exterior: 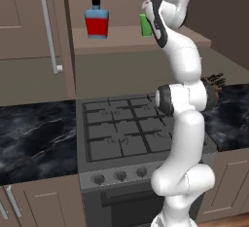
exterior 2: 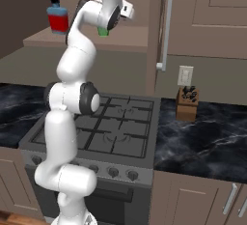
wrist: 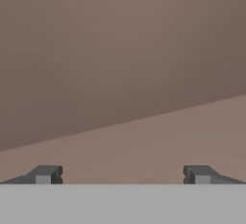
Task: Open the cabinet directly in front. Then move the liquor and the cup to the dining counter with the jar on it.
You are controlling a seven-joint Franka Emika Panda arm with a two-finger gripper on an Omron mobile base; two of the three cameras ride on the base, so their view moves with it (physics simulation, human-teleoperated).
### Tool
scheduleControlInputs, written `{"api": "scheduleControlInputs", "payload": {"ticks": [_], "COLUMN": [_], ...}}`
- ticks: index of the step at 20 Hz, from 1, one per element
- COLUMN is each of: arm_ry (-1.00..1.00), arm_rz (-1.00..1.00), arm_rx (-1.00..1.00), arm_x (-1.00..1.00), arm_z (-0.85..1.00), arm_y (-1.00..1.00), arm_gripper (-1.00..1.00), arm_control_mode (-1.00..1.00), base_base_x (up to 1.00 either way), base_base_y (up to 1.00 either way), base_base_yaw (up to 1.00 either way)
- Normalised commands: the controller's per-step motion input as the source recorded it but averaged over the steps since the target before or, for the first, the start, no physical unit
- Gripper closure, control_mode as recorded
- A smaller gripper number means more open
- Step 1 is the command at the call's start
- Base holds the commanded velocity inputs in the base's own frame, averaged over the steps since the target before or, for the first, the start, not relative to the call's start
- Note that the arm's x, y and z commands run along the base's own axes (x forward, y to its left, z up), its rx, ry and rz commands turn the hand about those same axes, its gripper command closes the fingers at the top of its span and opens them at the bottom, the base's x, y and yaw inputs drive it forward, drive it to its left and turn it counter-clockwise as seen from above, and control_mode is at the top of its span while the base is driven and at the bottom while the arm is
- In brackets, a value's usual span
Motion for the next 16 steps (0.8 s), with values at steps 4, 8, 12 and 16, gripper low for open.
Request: {"api": "scheduleControlInputs", "payload": {"ticks": [4, 8, 12, 16], "arm_ry": [0.11, 0.03, 0.0, -0.05], "arm_rz": [0.0, 0.0, 0.0, 0.0], "arm_rx": [0.0, 0.0, 0.0, 0.0], "arm_x": [0.08, 0.04, 0.0, -0.2], "arm_z": [0.0, 0.0, 0.0, 0.0], "arm_y": [0.0, 0.0, 0.0, 0.0], "arm_gripper": [-1.0, -1.0, -1.0, -1.0], "arm_control_mode": [-1.0, -1.0, -1.0, -1.0], "base_base_x": [0.0, 0.0, 0.0, 0.0], "base_base_y": [0.0, 0.0, 0.0, 0.0], "base_base_yaw": [0.0, 0.0, 0.0, 0.0]}}
